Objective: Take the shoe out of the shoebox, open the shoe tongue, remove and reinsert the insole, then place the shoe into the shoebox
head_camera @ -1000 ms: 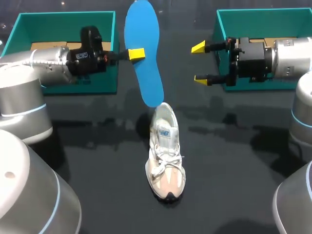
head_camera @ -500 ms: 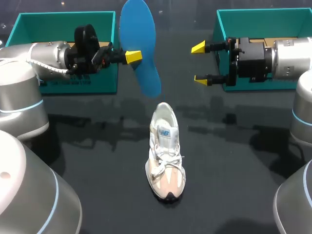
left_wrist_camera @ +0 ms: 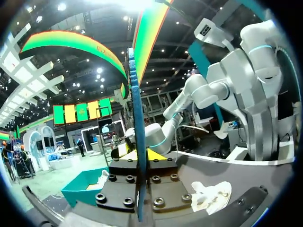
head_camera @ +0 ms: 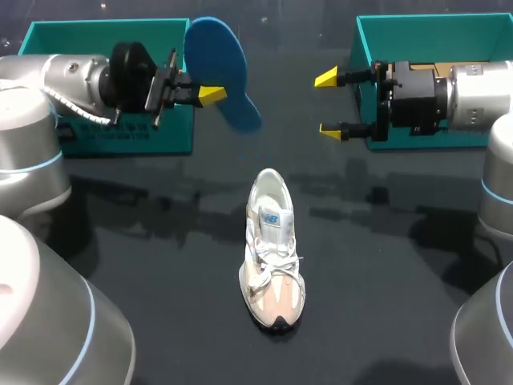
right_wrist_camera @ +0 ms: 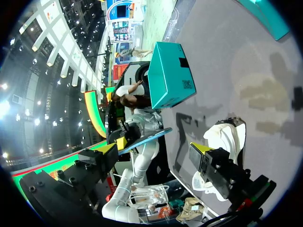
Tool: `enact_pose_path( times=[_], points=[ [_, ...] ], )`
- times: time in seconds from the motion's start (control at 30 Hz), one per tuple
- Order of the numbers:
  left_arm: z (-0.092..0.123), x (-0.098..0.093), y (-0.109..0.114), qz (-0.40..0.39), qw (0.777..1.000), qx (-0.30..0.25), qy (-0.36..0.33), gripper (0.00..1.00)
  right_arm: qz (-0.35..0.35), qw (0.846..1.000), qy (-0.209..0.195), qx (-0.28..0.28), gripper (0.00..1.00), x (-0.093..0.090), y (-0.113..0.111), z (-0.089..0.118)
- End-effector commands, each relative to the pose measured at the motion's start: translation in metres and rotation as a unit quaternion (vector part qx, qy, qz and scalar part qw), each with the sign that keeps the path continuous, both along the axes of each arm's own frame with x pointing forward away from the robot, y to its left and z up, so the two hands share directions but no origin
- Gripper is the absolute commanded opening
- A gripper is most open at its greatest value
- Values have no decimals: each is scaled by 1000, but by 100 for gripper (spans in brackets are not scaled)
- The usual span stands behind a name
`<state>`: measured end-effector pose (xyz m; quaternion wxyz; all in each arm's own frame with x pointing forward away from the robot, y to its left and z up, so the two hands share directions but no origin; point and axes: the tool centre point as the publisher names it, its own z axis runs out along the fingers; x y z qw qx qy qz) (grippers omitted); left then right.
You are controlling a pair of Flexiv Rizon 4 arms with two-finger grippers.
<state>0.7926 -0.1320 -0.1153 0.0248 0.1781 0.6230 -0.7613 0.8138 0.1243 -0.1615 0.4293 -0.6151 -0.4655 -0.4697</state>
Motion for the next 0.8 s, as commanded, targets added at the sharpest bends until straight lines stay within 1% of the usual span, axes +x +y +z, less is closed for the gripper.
enact_pose_path(
  times=[0.03, 0.1, 0.17, 0.3, 0.33, 0.37, 0.4, 0.43, 0.8],
  points=[
    [-3, 5, -3, -13, 994, -8, -109, 0, -1, 1000, 1, -1, 100, 0, 2, 0],
    [-3, 6, -5, -10, 988, -7, -154, 0, -1, 1000, 1, -1, 100, 0, 2, 0],
    [-3, 8, -5, -15, 983, -11, -184, 0, -1, 1000, 1, -1, 100, 0, 2, 0],
    [-5, 9, -4, -1, 969, -1, -249, 0, -1, 1000, 1, -1, 100, 0, 2, 0],
    [-5, 8, -4, -1, 966, -9, -258, 0, -1, 1000, 1, -1, 100, 0, 2, 0],
    [-6, 7, -3, 17, 959, -1, -284, 0, -1, 1000, 1, -1, 100, 0, 2, 0],
    [-9, 4, -3, 38, 944, 2, -329, 0, -1, 1000, 1, -1, 100, 0, 2, 0],
    [-13, 0, -4, 58, 926, 19, -373, 0, -1, 1000, 1, -1, 100, 0, 2, 0],
    [-13, 0, -4, 58, 926, 19, -373, 0, -1, 1000, 1, -1, 100, 0, 2, 0]
  ],
)
